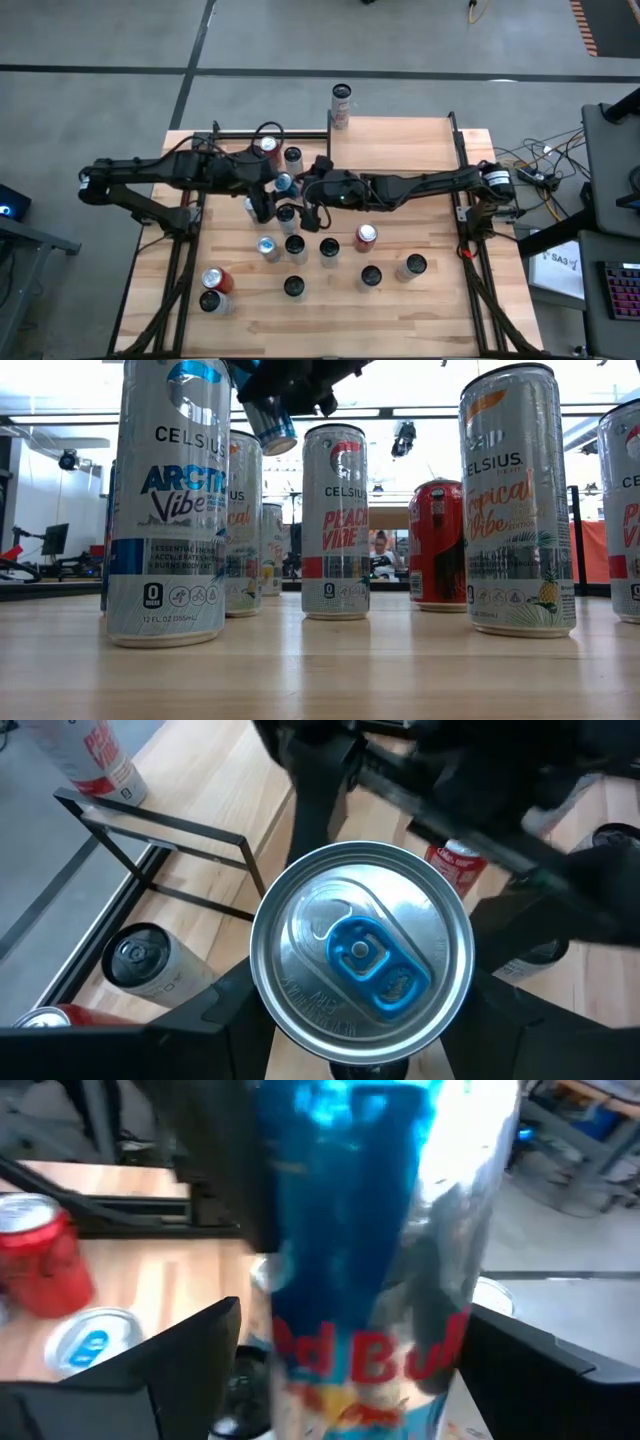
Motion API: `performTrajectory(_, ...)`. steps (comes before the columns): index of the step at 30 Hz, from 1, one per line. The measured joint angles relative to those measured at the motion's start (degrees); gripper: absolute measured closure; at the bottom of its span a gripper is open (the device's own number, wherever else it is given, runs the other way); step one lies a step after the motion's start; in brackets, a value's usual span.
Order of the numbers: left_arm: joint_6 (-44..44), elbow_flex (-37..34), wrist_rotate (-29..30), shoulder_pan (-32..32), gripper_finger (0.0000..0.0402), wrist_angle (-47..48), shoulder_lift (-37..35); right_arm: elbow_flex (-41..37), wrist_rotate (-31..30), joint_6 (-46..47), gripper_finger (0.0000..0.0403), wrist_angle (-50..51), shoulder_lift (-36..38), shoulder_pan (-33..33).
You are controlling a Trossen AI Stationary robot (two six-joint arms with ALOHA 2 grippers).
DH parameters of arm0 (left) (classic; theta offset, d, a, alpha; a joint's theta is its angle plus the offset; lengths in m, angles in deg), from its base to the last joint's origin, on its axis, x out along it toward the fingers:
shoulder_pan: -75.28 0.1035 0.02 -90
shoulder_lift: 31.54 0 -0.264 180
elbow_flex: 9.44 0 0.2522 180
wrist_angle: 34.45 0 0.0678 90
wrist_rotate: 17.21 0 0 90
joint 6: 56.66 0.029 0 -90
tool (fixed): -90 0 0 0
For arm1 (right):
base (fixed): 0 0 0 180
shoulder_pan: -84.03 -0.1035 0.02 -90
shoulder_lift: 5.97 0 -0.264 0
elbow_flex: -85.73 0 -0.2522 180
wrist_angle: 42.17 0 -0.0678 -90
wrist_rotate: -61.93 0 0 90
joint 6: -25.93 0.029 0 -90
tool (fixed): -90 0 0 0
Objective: Place canned beverage on shelf
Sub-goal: Put the top blue soda can on the shelf
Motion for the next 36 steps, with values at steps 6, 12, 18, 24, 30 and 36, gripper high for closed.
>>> performTrajectory(6, 0.19, 0.0, 0.22, 0.04, 0.0173, -0.23, 0.74, -0.04, -1.43, 0.86, 0.0114, -0.63, -0.36, 0.4)
performTrajectory(12, 1.71, 0.09, 0.2, 0.12, 0.0165, -0.52, 0.65, -0.04, -1.54, 1.07, 0.019, -0.61, -0.29, 0.38)
performTrajectory(18, 3.34, 1.39, 0.16, 0.23, 0.0152, -0.22, 0.65, 0.04, -1.6, 1.12, 0.019, -0.64, 0.03, 0.37)
performTrajectory(24, 6.76, 2.49, 1.03, 0.24, 0.0108, -0.72, 0.35, -0.11, -1.61, 1.58, 0.019, 1.11, -0.07, 0.74)
performTrajectory(30, 10.74, 4.44, 1.16, 0.24, 0.0078, -0.66, -1.67, -0.09, -1.75, 1.77, 0.019, 4.56, 2.07, 2.22)
performTrajectory(36, 12.8, 1.21, 1.19, 0.13, 0.0075, -4.06, -6.45, -3.55, -5.67, 2.08, 0.019, 8.12, 8.57, 3.12)
